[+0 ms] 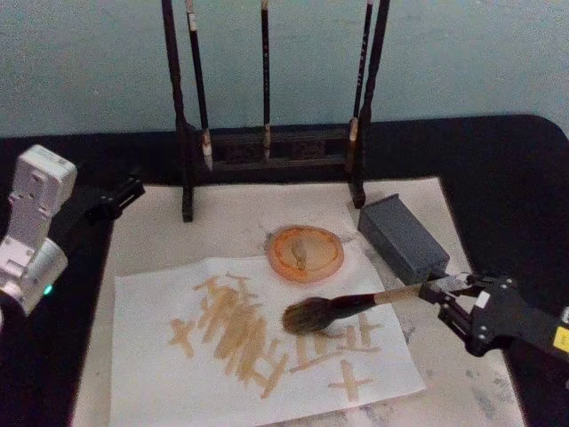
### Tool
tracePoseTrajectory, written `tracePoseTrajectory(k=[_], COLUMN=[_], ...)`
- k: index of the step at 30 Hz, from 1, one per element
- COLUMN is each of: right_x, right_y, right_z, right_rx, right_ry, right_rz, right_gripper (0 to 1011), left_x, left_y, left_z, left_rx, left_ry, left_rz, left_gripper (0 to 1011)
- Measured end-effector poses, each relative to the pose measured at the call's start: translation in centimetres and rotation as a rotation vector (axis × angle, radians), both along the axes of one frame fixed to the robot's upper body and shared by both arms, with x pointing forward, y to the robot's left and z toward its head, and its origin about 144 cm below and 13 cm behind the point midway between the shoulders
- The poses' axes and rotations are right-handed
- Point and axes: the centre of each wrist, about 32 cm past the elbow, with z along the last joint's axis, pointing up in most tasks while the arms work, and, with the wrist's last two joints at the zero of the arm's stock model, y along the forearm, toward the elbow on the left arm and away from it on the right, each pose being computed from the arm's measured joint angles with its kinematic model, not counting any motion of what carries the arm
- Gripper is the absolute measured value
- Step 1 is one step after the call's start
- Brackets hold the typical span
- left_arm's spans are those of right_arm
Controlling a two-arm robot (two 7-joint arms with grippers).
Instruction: Pick up the brush from the inkstone, write on the paper, then place the brush back to its original position.
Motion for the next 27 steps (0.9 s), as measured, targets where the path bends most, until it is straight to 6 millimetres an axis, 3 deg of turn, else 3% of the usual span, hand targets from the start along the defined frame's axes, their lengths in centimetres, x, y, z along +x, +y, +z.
tracePoseTrajectory(k=[12, 18, 27], right_x=[-0.4, -0.1, 0.4], right_y=[-0.4, 0.8, 2.5], right_z=[1.0, 2.1, 2.1], right_rx=[0.033, 0.036, 0.018], right_ry=[-0.033, -0.062, -0.041], right_rz=[0.005, 0.057, 0.128], right_gripper=[161, 161, 161], left_x=[0.0, 0.0, 0.0], left_y=[0.0, 0.0, 0.0], left_z=[0.0, 0.0, 0.0], left_rx=[0.000, 0.000, 0.000], left_ry=[0.000, 0.000, 0.000], left_rz=[0.000, 0.000, 0.000], left_gripper=[1002, 1002, 1000])
